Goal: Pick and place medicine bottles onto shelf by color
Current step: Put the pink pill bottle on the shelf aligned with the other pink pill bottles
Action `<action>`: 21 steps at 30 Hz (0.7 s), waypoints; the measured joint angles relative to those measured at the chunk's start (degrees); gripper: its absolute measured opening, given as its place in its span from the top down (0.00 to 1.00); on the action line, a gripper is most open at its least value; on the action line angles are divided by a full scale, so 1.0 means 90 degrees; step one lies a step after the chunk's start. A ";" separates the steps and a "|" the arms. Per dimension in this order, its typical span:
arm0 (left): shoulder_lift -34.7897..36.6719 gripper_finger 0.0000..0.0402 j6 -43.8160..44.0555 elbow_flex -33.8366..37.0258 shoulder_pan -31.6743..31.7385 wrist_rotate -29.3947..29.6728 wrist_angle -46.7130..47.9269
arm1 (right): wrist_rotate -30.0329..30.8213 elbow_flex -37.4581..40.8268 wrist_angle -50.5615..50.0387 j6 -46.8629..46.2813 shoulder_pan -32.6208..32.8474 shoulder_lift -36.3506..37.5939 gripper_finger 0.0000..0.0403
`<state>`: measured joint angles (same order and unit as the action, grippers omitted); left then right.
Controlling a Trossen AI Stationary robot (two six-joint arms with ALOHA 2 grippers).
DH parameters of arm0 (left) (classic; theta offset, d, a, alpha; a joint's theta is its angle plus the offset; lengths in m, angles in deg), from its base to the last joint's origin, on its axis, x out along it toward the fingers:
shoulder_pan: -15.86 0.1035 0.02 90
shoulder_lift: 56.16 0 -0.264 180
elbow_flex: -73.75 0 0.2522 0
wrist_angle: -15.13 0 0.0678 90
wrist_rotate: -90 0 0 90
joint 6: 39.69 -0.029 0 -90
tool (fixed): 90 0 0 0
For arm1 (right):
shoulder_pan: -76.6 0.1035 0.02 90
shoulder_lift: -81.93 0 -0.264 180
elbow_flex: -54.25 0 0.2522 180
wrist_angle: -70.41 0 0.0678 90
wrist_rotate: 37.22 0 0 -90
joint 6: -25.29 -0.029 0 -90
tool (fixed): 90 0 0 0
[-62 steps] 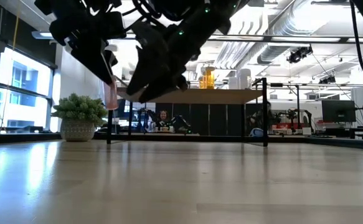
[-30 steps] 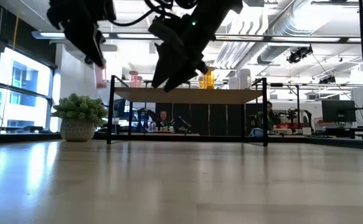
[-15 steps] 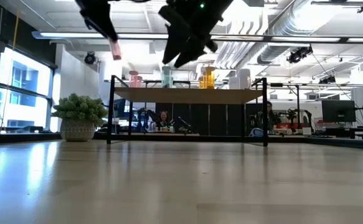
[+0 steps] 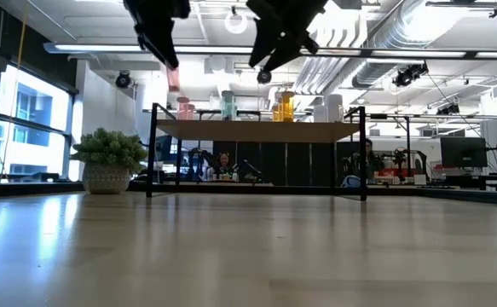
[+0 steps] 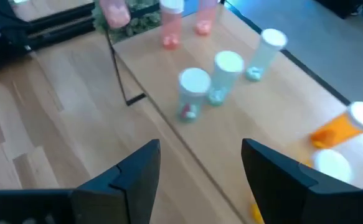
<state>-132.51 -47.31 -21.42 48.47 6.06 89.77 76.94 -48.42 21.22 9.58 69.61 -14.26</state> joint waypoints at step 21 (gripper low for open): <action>-0.1030 0.71 -0.0347 -0.0014 0.0563 -0.0458 -0.0050 | -0.0011 0.0002 -0.0245 0.0354 -0.0446 0.0419 0.46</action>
<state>-141.78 -50.44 -21.54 53.54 1.93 89.32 76.84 -48.40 19.02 12.76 65.60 -10.49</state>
